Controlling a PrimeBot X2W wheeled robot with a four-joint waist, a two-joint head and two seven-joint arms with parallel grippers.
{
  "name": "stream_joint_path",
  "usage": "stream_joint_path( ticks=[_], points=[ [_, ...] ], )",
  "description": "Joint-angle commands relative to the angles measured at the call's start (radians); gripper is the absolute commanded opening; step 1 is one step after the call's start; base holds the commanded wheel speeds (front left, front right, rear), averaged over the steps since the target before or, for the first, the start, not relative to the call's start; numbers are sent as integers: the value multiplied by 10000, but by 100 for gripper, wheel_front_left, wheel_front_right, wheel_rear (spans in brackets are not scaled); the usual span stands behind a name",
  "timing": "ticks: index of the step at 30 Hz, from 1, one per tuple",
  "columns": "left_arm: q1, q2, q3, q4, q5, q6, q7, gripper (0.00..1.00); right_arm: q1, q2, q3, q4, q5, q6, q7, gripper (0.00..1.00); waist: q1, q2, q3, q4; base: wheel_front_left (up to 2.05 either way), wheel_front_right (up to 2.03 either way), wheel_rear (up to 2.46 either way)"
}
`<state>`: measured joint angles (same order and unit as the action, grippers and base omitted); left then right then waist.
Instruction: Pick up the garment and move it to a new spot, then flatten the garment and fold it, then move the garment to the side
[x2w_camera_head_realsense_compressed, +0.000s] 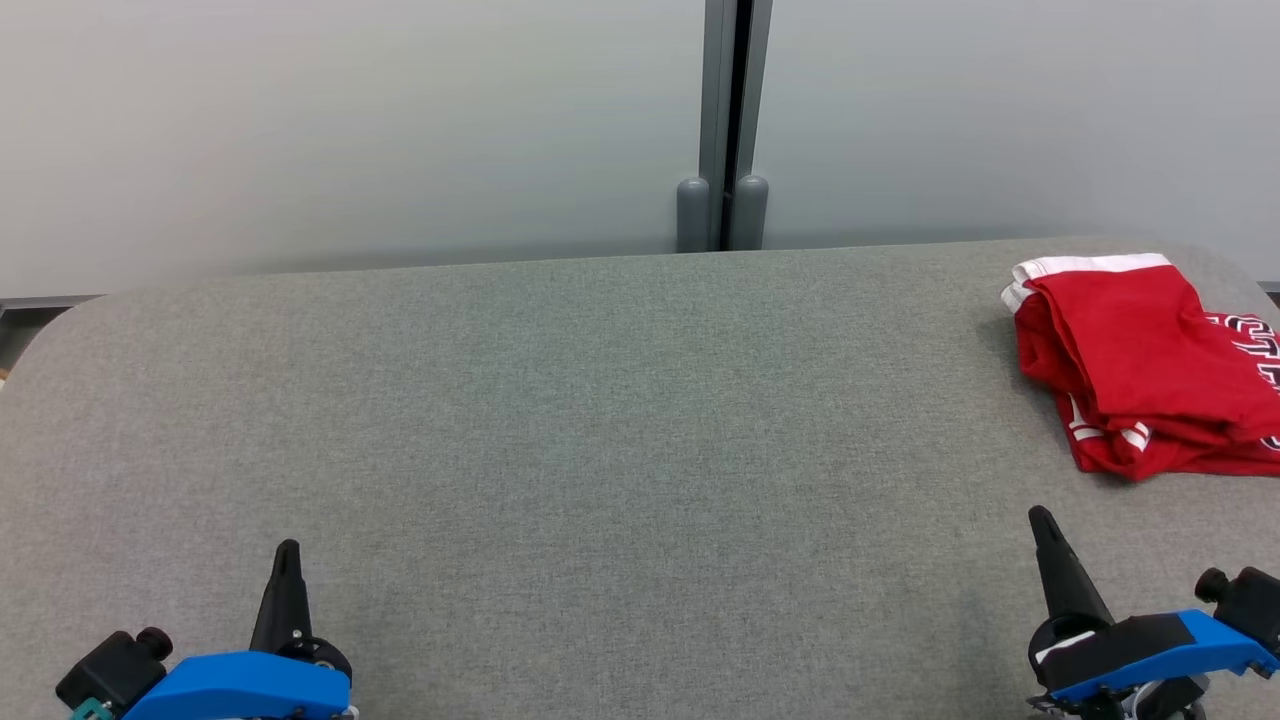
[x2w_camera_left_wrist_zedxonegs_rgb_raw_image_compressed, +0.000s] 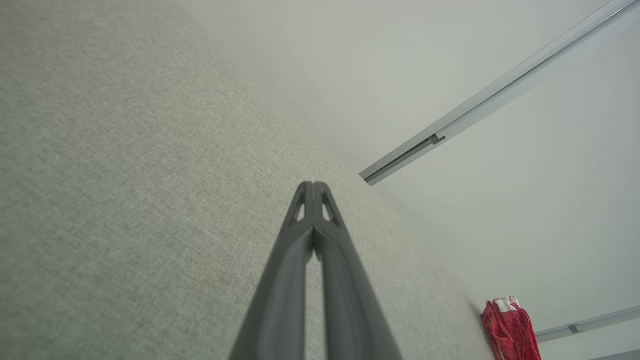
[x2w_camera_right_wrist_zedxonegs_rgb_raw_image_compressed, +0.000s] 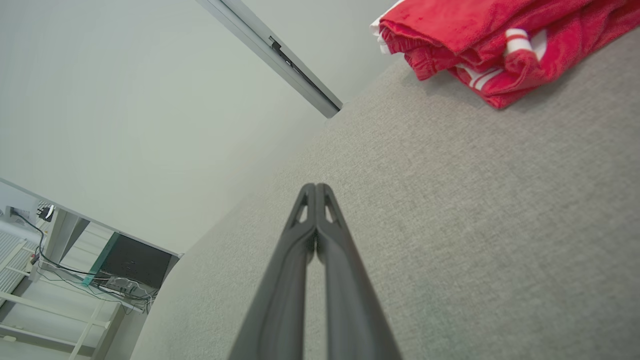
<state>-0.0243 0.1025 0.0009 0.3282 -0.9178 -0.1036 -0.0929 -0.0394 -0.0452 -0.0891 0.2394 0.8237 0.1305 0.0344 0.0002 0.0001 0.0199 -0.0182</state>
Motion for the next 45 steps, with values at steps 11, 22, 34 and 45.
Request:
stream_joint_path(
  ticks=[11,22,34,45],
  points=[
    [-394,-70,286,-295,-1412,-94,415,0,-362,-48,-75,-79,1618,2,172,0,-1,-1,-23,26,0,0,0],
    [-491,-151,443,-401,-2377,-132,714,0,-438,-53,-107,-58,2720,3,283,0,-1,-1,-43,47,0,0,0],
    [-596,-235,611,-507,-3432,-166,1028,0,-517,-59,-144,-34,3918,3,413,0,-1,-1,-66,72,0,0,0],
    [-676,-309,748,-591,-4304,-209,1294,0,-576,-64,-172,-12,4903,4,517,0,-1,-1,-87,95,0,0,0]
  ],
)
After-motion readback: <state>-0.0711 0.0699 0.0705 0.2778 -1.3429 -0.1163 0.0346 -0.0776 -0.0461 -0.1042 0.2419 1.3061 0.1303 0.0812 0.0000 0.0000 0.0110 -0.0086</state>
